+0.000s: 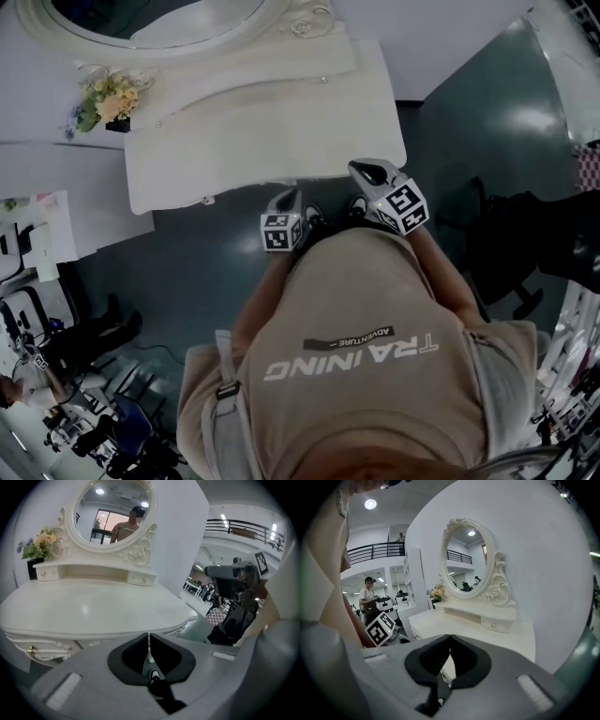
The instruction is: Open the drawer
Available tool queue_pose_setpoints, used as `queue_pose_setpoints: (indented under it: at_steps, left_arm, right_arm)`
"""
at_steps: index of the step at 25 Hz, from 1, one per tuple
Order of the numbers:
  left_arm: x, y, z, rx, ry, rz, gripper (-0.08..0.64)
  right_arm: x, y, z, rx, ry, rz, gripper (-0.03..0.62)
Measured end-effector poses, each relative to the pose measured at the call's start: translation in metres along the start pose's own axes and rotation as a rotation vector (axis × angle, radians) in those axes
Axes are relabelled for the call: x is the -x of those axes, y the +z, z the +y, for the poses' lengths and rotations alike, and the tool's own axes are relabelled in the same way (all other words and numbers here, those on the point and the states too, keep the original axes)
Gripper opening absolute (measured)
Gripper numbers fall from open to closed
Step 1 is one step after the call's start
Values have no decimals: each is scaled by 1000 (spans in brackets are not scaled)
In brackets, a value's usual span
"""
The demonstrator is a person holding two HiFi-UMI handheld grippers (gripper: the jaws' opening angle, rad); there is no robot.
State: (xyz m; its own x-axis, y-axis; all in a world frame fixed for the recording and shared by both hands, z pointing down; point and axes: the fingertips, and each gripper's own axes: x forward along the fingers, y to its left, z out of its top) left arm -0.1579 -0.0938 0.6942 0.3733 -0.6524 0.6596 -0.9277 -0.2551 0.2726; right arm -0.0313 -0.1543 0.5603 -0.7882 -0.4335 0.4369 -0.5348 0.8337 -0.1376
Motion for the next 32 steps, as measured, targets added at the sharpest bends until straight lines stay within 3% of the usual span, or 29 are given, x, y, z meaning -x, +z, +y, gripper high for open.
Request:
queue_pose_setpoints:
  at_steps: [4,7,12,16,22,32]
  left_arm:
    - [-27,-19,1,16,-60,105,21]
    - [-50,-32,7,28,-66,179,115]
    - [-89,-55,3,93,-107,288,129]
    - [-110,-64,2,36,-97,343,129]
    - [-135,-68,-3,68,-77,387,129]
    - [-164,-68,7,224,12,395,129]
  right_arm:
    - [6,-4,0,3,-26,11,3]
    - [12,-11,-6,-10,-48,17,3]
    - [24,-24,-18,-59,-95,6,3]
    - [39,-35,-20,-102,-127,-22,3]
    - [51,-44,-37,-97,-163,-23,3]
    - [60,-52,-49,-125,-154,3,3]
